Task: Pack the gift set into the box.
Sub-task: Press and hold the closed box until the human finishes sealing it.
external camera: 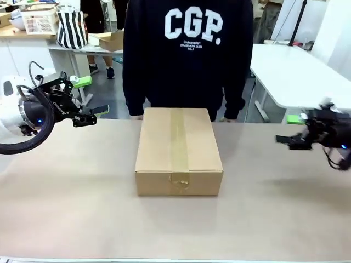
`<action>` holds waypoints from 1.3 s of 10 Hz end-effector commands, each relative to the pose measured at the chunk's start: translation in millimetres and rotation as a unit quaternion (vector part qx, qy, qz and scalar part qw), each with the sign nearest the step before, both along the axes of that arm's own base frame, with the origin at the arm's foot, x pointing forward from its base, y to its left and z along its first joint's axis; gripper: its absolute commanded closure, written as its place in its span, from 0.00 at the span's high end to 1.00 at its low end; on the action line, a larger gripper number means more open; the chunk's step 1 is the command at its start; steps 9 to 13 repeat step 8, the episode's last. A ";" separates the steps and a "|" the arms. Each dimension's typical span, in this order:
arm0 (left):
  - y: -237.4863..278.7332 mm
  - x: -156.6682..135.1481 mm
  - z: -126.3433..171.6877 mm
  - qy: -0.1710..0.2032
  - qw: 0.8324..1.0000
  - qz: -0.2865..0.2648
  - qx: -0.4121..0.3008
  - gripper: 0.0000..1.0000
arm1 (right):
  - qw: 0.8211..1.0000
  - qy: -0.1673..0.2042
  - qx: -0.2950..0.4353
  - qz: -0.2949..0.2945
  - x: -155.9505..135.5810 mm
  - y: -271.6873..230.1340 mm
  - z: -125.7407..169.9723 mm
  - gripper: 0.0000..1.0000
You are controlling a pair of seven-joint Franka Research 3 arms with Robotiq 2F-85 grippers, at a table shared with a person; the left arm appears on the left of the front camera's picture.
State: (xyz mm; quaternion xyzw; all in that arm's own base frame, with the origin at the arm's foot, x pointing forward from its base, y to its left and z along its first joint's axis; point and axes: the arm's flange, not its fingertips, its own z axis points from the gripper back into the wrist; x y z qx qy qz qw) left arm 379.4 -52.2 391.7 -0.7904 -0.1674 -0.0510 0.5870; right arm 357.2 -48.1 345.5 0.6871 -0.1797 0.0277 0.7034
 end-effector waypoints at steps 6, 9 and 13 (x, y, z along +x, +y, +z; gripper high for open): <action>0.0 0.0 0.0 0.000 1.000 0.000 0.000 1.00 | 1.000 0.000 0.000 0.000 0.0 0.0 0.0 1.00; 0.0 0.0 0.0 0.000 1.000 0.000 0.000 1.00 | 1.000 0.000 0.000 0.000 0.0 0.0 0.0 1.00; 0.0 0.0 0.0 0.000 1.000 0.000 0.000 1.00 | 1.000 0.000 0.000 0.000 0.0 0.0 0.0 1.00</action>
